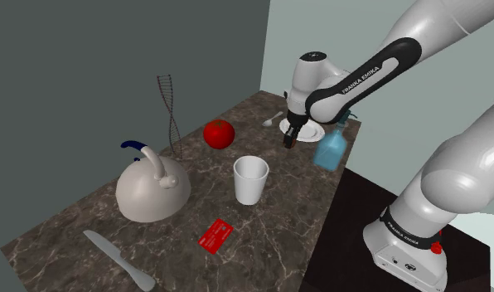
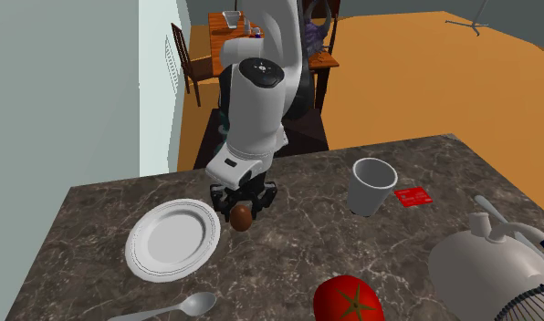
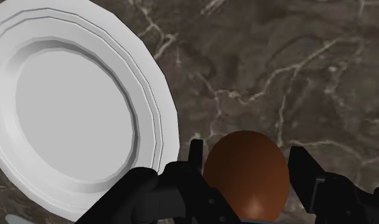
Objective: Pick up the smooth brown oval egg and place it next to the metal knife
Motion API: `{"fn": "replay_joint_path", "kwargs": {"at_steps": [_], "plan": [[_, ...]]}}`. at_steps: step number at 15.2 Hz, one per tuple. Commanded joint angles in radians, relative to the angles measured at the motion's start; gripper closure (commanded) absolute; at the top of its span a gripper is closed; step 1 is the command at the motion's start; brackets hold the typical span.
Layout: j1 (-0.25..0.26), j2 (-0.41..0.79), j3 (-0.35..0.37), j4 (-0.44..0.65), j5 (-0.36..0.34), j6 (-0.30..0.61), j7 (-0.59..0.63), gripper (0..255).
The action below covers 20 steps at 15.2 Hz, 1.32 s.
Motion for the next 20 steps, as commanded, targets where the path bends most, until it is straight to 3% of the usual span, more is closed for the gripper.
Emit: {"fn": "replay_joint_path", "kwargs": {"at_steps": [1, 7, 20], "plan": [[0.0, 0.0, 0.0, 0.0, 0.0, 0.0, 0.0, 255], [0.0, 0.0, 0.0, 0.0, 0.0, 0.0, 0.0, 255], [0.027, -0.149, -0.009, 0.059, 0.075, -0.203, -0.076, 255]]}}
